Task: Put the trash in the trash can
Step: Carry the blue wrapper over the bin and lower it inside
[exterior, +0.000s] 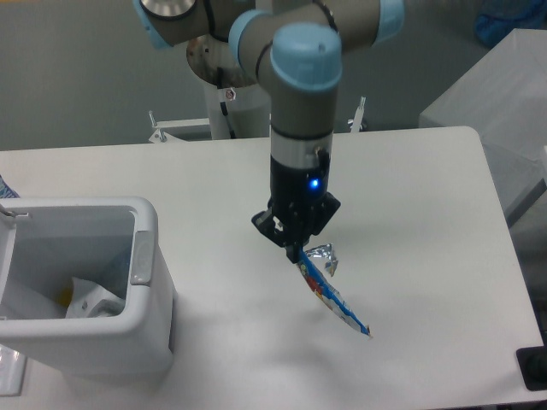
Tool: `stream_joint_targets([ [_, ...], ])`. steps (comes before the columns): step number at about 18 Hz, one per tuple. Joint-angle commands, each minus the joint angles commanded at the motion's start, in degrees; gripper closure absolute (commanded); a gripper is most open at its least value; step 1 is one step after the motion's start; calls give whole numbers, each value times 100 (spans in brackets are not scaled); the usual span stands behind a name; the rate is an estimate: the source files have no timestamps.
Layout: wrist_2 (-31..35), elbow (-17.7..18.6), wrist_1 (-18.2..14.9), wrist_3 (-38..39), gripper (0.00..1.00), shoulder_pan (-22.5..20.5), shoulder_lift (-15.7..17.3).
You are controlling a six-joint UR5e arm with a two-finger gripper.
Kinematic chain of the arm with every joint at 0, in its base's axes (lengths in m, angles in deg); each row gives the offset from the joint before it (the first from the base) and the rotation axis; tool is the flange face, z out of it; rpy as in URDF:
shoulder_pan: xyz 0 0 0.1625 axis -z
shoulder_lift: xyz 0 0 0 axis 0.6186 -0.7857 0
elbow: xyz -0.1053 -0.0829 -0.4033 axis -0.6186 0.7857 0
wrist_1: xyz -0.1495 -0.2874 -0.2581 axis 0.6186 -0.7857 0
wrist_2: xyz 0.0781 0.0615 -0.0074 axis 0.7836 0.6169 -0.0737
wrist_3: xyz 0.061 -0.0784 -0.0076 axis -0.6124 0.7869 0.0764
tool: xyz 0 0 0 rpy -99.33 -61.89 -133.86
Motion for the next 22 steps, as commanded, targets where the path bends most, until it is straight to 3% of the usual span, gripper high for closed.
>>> stream_joint_targets([
  [4, -615, -212, 44, 345, 100, 26, 299],
  [10, -1512, -177, 44, 713, 100, 227, 765],
  [15, -1557, -177, 44, 723, 100, 807, 941],
  [22, -1566, -19, 88, 705, 100, 1520, 906],
])
